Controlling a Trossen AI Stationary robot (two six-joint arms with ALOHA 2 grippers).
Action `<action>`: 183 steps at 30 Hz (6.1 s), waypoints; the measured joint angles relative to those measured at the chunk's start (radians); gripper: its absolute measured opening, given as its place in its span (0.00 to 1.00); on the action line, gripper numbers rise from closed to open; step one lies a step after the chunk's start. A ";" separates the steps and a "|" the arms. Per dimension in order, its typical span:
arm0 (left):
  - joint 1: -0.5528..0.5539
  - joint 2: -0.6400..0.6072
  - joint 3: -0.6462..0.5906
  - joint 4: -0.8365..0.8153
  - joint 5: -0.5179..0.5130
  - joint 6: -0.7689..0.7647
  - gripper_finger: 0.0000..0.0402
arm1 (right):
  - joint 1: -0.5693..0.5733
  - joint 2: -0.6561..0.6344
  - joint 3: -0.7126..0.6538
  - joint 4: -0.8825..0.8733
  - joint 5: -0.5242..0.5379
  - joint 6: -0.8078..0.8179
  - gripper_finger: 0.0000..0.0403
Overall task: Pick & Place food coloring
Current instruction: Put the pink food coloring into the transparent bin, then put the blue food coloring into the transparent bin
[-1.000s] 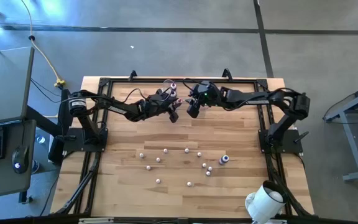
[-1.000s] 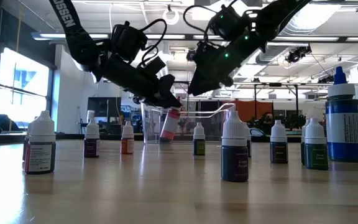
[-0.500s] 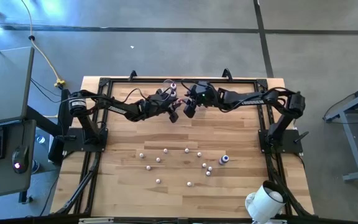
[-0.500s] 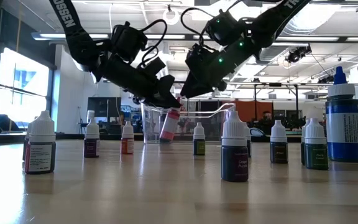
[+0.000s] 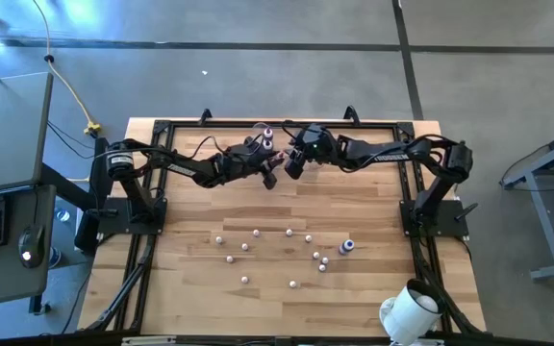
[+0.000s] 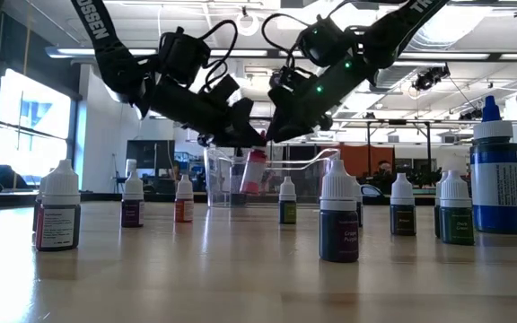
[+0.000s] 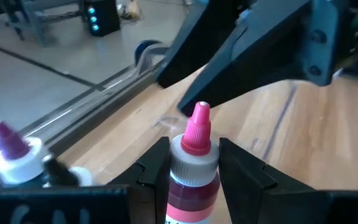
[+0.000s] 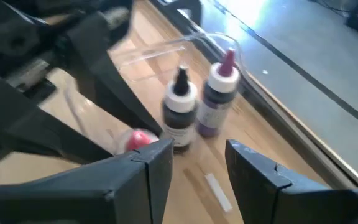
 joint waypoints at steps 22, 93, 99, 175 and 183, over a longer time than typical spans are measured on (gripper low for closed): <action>0.000 -0.001 0.001 -0.074 -0.007 -0.034 0.26 | 0.000 -0.057 0.000 -0.017 -0.053 -0.006 0.35; 0.000 -0.478 0.018 -0.499 -0.010 -0.025 0.41 | -0.001 0.032 0.000 -0.039 -0.154 -0.173 0.14; 0.000 -0.480 0.017 -0.555 -0.007 -0.025 0.41 | -0.007 0.089 0.000 0.053 -0.133 -0.149 0.02; -0.166 -0.470 0.018 -0.428 0.400 0.106 0.41 | 0.394 -0.499 0.000 -0.128 -0.094 -0.105 0.00; -0.164 -0.470 0.018 -0.427 0.370 0.000 0.41 | 0.419 -0.499 0.001 -0.499 -0.338 -0.055 0.00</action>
